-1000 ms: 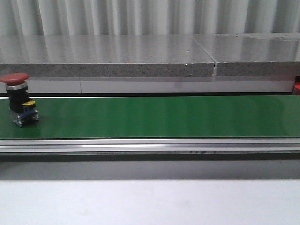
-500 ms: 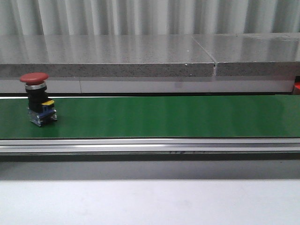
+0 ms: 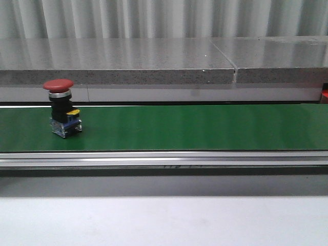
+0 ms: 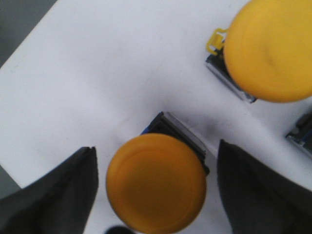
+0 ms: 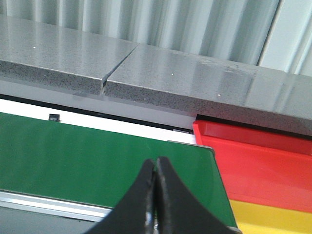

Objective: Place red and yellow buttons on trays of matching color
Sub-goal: 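Set the yellow button on the green belt and open the left gripper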

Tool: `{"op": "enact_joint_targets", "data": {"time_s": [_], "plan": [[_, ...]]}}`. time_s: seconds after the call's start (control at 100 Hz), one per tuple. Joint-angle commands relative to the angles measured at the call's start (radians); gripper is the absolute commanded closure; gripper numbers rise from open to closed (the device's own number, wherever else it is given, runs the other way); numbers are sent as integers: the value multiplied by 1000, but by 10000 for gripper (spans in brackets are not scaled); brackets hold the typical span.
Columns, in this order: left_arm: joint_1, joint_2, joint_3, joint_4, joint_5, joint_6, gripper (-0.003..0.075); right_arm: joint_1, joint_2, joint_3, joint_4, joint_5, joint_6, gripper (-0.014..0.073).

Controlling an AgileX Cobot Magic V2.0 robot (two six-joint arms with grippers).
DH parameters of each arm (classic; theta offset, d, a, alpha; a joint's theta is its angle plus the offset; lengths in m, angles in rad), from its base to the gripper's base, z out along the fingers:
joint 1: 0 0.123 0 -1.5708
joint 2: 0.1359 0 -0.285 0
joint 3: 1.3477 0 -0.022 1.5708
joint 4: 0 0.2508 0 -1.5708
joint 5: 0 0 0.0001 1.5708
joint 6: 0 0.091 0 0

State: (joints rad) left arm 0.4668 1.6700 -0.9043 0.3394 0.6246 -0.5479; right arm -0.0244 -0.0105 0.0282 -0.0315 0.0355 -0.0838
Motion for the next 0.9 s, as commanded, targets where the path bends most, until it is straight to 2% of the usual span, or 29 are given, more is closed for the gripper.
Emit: {"op": "enact_joint_targets", "data": {"time_s": [0.0, 0.12, 0.25, 0.61, 0.75, 0.89], "plan": [[1, -32, -33, 5, -18, -10, 385, -4, -10, -6, -11, -81, 0, 661], [1, -51, -37, 14, 0, -10, 580, -4, -10, -6, -11, -81, 0, 661], [1, -106, -37, 25, 22, -10, 740, -4, -10, -6, -11, -81, 0, 661], [-23, -435, -37, 19, 81, 5, 740, -4, -10, -6, -11, -81, 0, 661], [-118, -540, -37, -73, 69, 159, 740, -4, -10, -6, -11, -81, 0, 661], [-239, -572, -42, -108, 57, 256, 740, -4, -10, -6, -11, -81, 0, 661]]}}
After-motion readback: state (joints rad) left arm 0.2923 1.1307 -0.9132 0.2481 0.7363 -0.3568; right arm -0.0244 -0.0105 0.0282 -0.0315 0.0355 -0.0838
